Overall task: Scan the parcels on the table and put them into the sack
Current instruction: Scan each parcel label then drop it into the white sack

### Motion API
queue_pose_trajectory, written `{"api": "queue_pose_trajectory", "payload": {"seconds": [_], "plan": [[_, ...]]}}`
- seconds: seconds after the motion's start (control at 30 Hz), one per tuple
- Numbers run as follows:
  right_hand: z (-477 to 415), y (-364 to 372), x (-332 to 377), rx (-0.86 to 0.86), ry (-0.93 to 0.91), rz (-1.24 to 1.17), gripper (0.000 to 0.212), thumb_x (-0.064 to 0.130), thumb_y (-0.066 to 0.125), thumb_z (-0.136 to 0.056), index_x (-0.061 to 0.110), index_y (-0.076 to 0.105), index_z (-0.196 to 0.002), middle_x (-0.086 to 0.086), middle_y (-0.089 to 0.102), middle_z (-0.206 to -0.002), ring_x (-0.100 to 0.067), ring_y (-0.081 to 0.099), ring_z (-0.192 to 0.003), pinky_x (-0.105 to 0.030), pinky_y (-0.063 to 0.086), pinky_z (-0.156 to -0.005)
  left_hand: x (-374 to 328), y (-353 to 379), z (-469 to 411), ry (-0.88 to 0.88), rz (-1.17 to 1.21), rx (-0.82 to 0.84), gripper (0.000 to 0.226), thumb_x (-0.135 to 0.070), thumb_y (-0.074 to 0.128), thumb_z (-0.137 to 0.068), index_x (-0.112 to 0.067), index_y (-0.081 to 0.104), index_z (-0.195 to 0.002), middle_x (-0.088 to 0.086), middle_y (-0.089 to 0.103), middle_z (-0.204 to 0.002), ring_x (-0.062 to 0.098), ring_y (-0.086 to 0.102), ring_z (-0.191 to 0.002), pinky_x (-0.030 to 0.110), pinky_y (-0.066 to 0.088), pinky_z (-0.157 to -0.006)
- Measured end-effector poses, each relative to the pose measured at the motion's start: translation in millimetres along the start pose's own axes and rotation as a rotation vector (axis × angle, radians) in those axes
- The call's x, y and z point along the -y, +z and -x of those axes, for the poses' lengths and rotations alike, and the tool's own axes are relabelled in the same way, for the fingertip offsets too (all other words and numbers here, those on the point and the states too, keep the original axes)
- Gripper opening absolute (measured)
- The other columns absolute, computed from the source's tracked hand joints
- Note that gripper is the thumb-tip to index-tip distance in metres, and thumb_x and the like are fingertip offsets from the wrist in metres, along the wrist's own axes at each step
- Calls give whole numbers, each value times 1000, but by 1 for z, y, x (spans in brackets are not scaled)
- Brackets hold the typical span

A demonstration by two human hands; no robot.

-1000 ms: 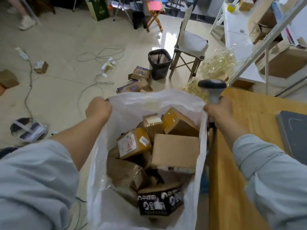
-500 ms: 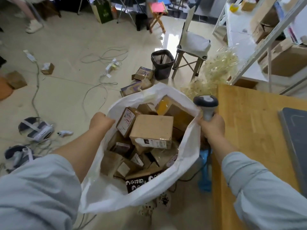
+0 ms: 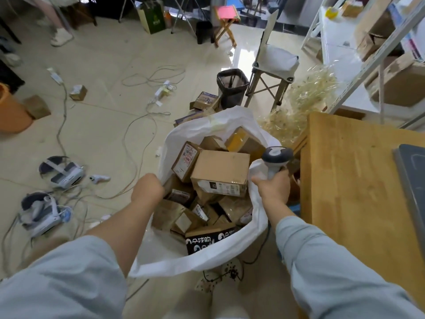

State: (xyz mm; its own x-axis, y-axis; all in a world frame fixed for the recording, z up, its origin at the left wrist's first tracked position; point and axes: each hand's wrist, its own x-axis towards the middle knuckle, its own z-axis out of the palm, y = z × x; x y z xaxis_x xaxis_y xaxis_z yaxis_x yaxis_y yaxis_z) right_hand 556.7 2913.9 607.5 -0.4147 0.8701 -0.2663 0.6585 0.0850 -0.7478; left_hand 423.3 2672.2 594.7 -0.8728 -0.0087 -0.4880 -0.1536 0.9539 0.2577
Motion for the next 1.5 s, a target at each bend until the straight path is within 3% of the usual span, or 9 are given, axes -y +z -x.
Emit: {"api": "queue_pose_trajectory", "payload": {"seconds": [0.13, 0.33, 0.53, 0.67, 0.83, 1.1, 1.23, 1.37, 1.5], "plan": [[8, 12, -18, 64, 57, 70, 58, 19, 79, -76, 13, 48, -125, -9, 58, -123, -31, 55, -118, -41, 43, -99, 1, 13, 11, 43, -73, 9, 7, -9, 48, -92, -8, 52, -86, 15, 60, -99, 33, 59, -93, 35, 44, -73], [17, 18, -51, 177, 128, 233, 53, 15, 80, -75, 9, 49, -117, -12, 58, -116, -32, 57, -108, -35, 45, -83, 23, 21, 2, -21, -76, 54, 16, -7, 49, -92, 1, 60, -100, 18, 60, -102, 37, 59, -99, 35, 43, -74], [8, 38, -73, 157, 142, 394, 42, 13, 73, -80, 8, 50, -115, -14, 52, -116, -35, 55, -107, -41, 47, -84, 13, 29, -8, 65, -24, 10, 22, -18, 46, -97, -4, 58, -86, 15, 60, -85, 29, 55, -75, 30, 39, -61], [4, 34, -83, 153, 162, 293, 20, 17, 63, -88, 12, 53, -104, -10, 57, -99, -30, 58, -98, -38, 44, -78, 9, 28, -4, 139, 26, -69, 31, -28, 40, -102, -12, 50, -76, 7, 53, -77, 26, 50, -74, 31, 34, -62], [2, -6, -46, 25, 272, -211, 28, 18, 68, -84, 10, 56, -108, -8, 63, -100, -28, 62, -95, -44, 51, -88, -18, -8, -6, 200, 195, -252, 30, -19, 34, -104, -5, 46, -80, 4, 41, -69, 27, 43, -76, 32, 27, -64], [-24, -109, 32, -264, 98, -462, 18, 3, 66, -76, 8, 57, -90, -7, 62, -89, -27, 62, -83, -41, 53, -79, -86, -83, 0, 345, 309, -425, 30, -15, 41, -99, -2, 57, -78, 15, 49, -74, 27, 47, -72, 31, 29, -62], [-15, -92, 7, -132, 143, -322, 20, 8, 70, -79, 4, 59, -95, -11, 63, -88, -28, 62, -73, -35, 52, -62, -72, -50, 3, 323, 268, -299, 35, -16, 44, -99, -2, 53, -69, 11, 47, -62, 34, 53, -72, 31, 29, -59], [-4, -77, -28, 5, 317, -243, 36, 11, 72, -82, 2, 55, -113, -13, 61, -101, -28, 56, -81, -34, 46, -69, -36, -7, -9, 237, 129, -158, 31, -15, 46, -100, 7, 64, -88, 27, 64, -90, 41, 60, -90, 32, 35, -66], [3, -83, -46, -18, 317, -302, 37, 16, 76, -80, 1, 56, -107, -14, 61, -98, -29, 58, -82, -38, 50, -73, -40, -8, -5, 209, 127, -117, 27, -12, 47, -97, 8, 64, -89, 29, 65, -96, 40, 61, -89, 33, 38, -67]]}}
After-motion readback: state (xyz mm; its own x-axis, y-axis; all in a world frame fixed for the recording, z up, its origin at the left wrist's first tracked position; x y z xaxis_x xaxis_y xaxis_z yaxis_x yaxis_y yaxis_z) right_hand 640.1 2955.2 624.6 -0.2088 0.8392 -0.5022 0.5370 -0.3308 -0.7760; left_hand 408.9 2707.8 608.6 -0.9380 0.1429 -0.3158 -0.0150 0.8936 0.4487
